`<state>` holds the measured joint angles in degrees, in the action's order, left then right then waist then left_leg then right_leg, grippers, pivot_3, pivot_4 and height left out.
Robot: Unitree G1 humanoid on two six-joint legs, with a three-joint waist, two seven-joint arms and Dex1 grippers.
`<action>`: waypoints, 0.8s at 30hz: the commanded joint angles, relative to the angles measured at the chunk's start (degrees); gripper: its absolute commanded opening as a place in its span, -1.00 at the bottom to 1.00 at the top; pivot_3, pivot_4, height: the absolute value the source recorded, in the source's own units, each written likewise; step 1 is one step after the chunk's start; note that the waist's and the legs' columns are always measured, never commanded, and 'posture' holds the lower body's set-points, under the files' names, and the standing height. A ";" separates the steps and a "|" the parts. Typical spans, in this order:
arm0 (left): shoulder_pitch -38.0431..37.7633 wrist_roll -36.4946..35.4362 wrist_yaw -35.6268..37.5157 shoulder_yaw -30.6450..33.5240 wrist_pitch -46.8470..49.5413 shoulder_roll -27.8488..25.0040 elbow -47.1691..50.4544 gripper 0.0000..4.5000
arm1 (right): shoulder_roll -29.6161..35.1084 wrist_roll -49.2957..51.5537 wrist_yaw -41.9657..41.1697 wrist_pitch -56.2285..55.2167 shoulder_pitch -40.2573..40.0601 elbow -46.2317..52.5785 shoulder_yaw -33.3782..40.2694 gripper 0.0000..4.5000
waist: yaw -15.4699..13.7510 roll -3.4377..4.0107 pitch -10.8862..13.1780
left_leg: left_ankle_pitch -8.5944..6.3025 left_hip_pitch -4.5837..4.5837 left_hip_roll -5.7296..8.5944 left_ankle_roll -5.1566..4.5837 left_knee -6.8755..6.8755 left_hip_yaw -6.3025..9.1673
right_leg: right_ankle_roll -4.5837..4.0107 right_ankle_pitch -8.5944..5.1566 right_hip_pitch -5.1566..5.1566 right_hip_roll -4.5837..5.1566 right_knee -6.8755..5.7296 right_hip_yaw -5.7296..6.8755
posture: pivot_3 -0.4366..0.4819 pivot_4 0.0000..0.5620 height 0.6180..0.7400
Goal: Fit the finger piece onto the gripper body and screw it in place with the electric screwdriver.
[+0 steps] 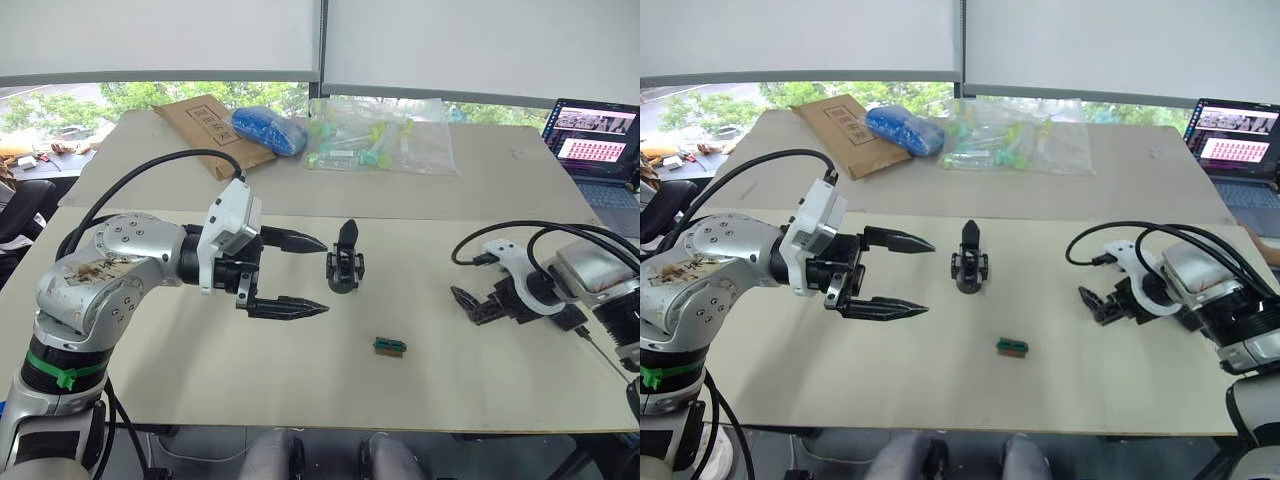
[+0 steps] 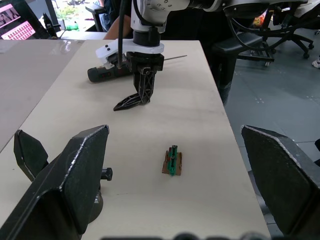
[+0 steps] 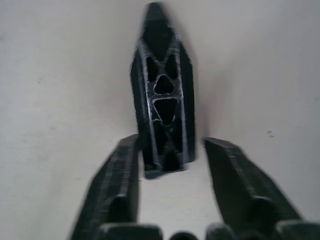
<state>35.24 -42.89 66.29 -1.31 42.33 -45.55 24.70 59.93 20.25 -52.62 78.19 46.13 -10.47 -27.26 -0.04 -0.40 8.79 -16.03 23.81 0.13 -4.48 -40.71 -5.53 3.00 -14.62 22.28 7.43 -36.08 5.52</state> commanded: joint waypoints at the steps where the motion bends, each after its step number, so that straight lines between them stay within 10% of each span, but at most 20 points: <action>1: -1.06 -0.11 -1.77 0.74 -0.27 0.31 1.28 1.00 | 1.95 -3.28 -3.97 -13.33 -3.70 2.41 -0.53 -0.50 | 0.03 -0.01 0.00 | 0.00 -0.02 0.00 0.00 0.00 0.00 | 0.00 0.00 -0.01 0.00 0.00 0.00 | -0.05 -0.47 1.00; 6: -4.83 -2.30 -9.64 3.25 2.85 3.19 1.76 1.00 | 2.76 -6.33 -13.29 -47.00 -6.96 2.82 6.79 -0.50 | 0.74 0.03 0.03 | 0.00 -0.12 0.01 0.00 -0.02 -0.08 | 0.03 -0.01 -0.01 0.00 0.13 -0.14 | -0.05 -0.47 1.00; 13: -1.50 -12.49 -39.22 11.50 11.41 22.83 -2.38 1.00 | -11.15 -0.12 1.04 -45.52 -7.08 12.88 23.53 -0.50 | -0.32 0.04 0.04 | 0.03 -0.09 -0.05 0.05 -0.03 0.09 | 0.01 0.00 -0.06 0.04 -0.02 -0.09 | -0.05 -0.47 1.00; 24: 6.29 -16.04 -55.09 15.20 10.25 35.00 -9.03 1.00 | -25.95 -0.99 13.68 -44.63 -5.64 29.44 24.50 -0.50 | -0.93 0.04 0.04 | 0.04 -0.03 0.07 0.05 -0.03 0.11 | 0.04 0.03 -0.07 0.01 -0.13 0.05 | -0.05 -0.47 1.00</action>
<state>40.02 -57.51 11.81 13.49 53.64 -11.10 14.69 34.09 19.28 -39.80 34.32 40.17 15.82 -3.47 -0.96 -0.36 8.83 -16.00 23.78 0.21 -4.42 -40.73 -5.41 3.03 -14.60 22.21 7.43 -36.21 5.57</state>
